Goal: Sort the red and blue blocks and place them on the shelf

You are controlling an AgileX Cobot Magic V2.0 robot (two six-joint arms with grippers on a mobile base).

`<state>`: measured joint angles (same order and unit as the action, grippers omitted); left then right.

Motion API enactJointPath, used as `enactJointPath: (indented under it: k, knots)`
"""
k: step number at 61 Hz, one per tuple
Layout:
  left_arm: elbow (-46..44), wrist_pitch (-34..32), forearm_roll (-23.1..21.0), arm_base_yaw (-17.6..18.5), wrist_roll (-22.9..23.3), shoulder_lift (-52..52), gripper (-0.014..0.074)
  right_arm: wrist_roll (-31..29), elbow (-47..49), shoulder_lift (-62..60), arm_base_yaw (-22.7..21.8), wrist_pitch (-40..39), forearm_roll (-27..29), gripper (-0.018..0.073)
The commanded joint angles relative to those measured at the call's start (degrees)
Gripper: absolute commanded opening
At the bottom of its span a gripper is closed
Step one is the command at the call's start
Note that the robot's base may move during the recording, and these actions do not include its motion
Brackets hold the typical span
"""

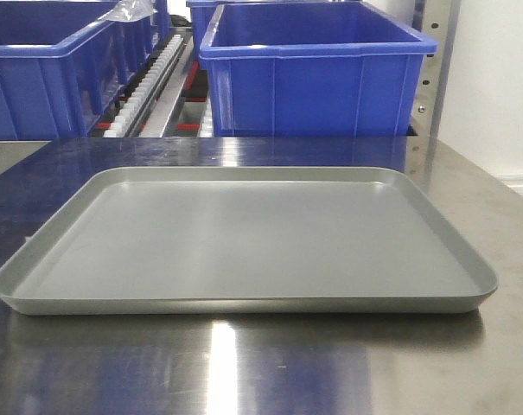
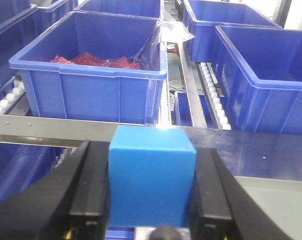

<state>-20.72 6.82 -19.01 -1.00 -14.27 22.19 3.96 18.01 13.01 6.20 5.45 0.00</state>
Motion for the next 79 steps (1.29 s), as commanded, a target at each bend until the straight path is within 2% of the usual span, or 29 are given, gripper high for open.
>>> enactJointPath:
  k: [1,79]
  knots:
    - [-1.78,-5.47,-0.02,-0.05,-0.03,0.17,0.0135,-0.48,1.56,0.44,-0.36,-4.79,-0.34,0.0057]
    - [-1.49,-5.50,-0.02,-0.05,-0.03,0.17,0.0135,-0.48,1.56,0.44,-0.36,-4.79,-0.34,0.0057]
